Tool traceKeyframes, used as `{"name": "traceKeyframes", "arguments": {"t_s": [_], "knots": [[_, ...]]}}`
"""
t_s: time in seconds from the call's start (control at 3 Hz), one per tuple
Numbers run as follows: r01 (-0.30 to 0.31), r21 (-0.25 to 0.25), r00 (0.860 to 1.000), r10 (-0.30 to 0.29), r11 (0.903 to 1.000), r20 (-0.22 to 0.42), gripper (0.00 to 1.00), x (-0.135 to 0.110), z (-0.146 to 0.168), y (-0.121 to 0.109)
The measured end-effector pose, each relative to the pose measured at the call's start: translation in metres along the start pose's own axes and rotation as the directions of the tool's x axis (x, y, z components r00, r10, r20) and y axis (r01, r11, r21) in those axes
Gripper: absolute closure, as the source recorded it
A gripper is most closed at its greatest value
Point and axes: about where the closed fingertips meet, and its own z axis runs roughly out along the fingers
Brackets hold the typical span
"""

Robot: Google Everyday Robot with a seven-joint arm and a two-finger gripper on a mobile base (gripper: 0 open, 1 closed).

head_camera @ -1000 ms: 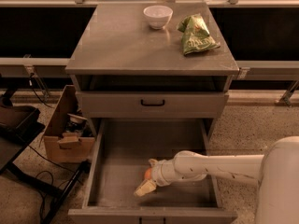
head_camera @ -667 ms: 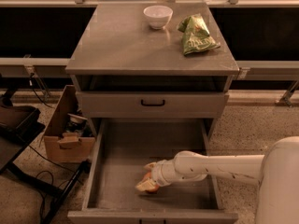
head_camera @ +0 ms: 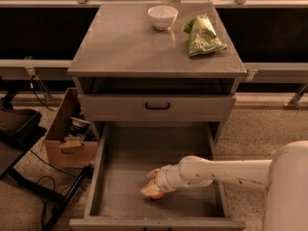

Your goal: Pick orange from middle drawer and place on counter

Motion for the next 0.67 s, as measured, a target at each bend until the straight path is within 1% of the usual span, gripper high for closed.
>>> {"name": "traceKeyframes", "arguments": {"t_s": [0.33,0.67], "knots": [[0.0,0.0,1.0,0.0,1.0,0.0,0.85,0.0,0.0,0.0],[0.0,0.0,1.0,0.0,1.0,0.0,0.62,0.0,0.0001,0.0001]]}}
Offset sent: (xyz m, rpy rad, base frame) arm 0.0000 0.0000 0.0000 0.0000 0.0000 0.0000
